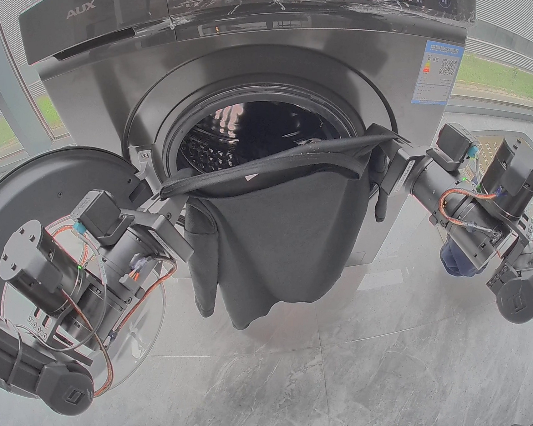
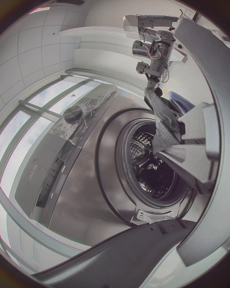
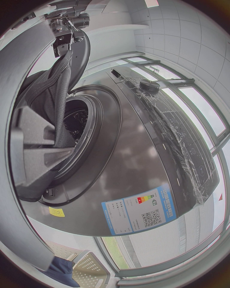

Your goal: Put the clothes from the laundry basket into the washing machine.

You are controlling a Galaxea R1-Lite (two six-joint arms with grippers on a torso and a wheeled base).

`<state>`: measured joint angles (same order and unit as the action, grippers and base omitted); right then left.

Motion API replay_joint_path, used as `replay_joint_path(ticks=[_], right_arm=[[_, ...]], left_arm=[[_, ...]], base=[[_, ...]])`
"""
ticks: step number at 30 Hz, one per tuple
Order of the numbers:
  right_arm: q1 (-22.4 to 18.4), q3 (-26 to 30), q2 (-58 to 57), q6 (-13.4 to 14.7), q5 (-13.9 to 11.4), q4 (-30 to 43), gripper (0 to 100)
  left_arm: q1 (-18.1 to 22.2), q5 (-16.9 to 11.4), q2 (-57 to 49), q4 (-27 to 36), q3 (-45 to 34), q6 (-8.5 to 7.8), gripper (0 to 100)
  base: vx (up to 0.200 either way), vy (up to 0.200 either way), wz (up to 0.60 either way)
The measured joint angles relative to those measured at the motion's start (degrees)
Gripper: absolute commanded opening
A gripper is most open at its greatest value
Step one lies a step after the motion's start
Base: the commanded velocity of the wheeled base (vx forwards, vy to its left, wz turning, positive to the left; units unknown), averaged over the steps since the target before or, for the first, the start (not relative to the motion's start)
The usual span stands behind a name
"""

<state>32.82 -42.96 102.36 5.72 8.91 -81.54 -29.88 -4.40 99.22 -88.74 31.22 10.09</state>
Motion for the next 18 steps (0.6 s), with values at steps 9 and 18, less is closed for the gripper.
replay_joint_path(ticks=[9,18], right_arm=[[-0.2,-1.2,-0.2,0.7,0.2,-0.1,0],[0.2,-0.4,-0.9,1.8,-0.2,-0.1,0]], left_arm=[[0.0,0.0,-1.0,0.0,1.2,0.11,0],[0.0,-0.1,-1.6,-0.1,2.0,-0.09,0]], base=[[0.0,0.0,0.0],[0.0,0.0,0.0]])
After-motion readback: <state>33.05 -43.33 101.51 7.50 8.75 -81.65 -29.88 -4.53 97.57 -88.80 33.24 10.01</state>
